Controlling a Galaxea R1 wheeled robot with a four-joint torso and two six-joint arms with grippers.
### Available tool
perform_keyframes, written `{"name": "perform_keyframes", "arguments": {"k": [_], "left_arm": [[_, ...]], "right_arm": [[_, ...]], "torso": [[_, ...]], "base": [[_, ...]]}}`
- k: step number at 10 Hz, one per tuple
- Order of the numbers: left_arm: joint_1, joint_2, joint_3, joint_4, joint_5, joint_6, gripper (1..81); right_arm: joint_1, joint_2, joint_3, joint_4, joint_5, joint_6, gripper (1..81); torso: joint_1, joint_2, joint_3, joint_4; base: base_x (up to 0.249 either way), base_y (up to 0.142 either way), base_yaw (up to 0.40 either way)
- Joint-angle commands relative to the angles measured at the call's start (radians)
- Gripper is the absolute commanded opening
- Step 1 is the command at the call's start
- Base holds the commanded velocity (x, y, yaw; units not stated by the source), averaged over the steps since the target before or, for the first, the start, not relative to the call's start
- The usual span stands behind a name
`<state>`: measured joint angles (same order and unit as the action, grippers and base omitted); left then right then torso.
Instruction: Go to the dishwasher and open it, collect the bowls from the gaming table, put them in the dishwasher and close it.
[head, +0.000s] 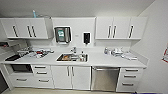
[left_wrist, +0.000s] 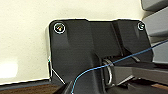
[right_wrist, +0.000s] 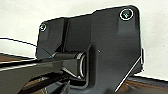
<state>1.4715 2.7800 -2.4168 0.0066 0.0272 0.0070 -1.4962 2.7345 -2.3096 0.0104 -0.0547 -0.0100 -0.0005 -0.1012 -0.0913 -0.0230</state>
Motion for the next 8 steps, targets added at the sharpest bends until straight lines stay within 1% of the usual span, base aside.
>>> {"name": "perform_keyframes", "arguments": {"k": [1, 8], "left_arm": [[-0.059, -0.011, 0.008, 0.006, 0.054, 0.005, 81.1], [-0.061, 0.0, 0.004, 0.007, 0.054, 0.005, 81.1]], "right_arm": [[0.058, -0.019, -0.002, -0.001, -0.059, -0.002, 81.1], [0.059, -0.002, -0.025, -0.004, -0.059, -0.002, 81.1]], "torso": [[0.001, 0.0, 0.0, 0.0], [0.001, 0.0, 0.0, 0.0]], "base": [[0.136, 0.0, 0.0], [0.137, 0.0, 0.0]]}}
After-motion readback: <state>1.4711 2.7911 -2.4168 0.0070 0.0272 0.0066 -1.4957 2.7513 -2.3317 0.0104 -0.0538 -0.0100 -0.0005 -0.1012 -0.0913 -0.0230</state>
